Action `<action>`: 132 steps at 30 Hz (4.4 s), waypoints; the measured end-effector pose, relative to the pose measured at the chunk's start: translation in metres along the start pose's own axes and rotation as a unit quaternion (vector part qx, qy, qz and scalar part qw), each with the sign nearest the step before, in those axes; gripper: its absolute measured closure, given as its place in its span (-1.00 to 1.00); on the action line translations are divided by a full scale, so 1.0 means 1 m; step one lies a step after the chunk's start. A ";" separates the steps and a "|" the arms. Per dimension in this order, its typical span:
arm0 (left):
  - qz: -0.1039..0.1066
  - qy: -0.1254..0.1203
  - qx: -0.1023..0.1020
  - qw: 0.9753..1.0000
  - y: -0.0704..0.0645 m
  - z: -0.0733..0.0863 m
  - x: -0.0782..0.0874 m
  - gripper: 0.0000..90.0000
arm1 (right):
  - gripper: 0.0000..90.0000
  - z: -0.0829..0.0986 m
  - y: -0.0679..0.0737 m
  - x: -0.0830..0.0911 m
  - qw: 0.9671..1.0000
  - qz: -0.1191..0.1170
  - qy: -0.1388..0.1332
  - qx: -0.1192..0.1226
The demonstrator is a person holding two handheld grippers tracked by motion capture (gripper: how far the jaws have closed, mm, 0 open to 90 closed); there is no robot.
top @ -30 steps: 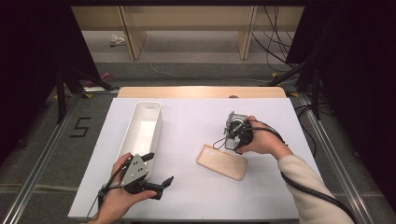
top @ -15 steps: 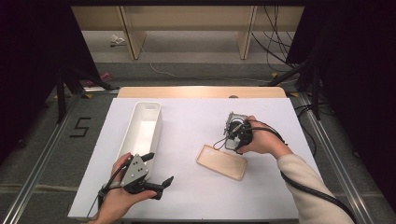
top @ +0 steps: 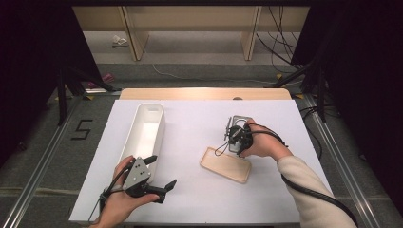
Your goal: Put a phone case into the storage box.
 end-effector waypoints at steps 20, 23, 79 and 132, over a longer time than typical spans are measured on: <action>0.003 0.000 0.001 1.000 -0.001 0.000 -0.001 -0.97 | 0.36 -0.003 0.004 -0.007 0.999 -0.009 0.023 0.034; 0.004 0.000 0.000 1.000 -0.001 0.000 -0.001 -0.97 | 0.46 -0.003 0.006 -0.006 0.999 -0.012 0.023 0.041; 0.004 0.002 0.004 1.000 -0.001 0.001 -0.001 -0.96 | 0.98 0.021 0.005 0.020 0.997 -0.034 -0.062 -0.004; -0.013 0.024 0.060 0.998 0.033 -0.067 -0.039 -0.74 | 0.98 0.032 0.089 0.068 0.950 -0.079 -0.302 -0.011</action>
Point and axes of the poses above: each handheld gripper's, and its own axes: x roughly backward along the jaws, z roughly out of its underside, y roughly to its left, the point moved 1 cm from there along -x, roughly forward along the jaws, and after that the axes turned 6 degrees about -x, right-handed, at the moved point
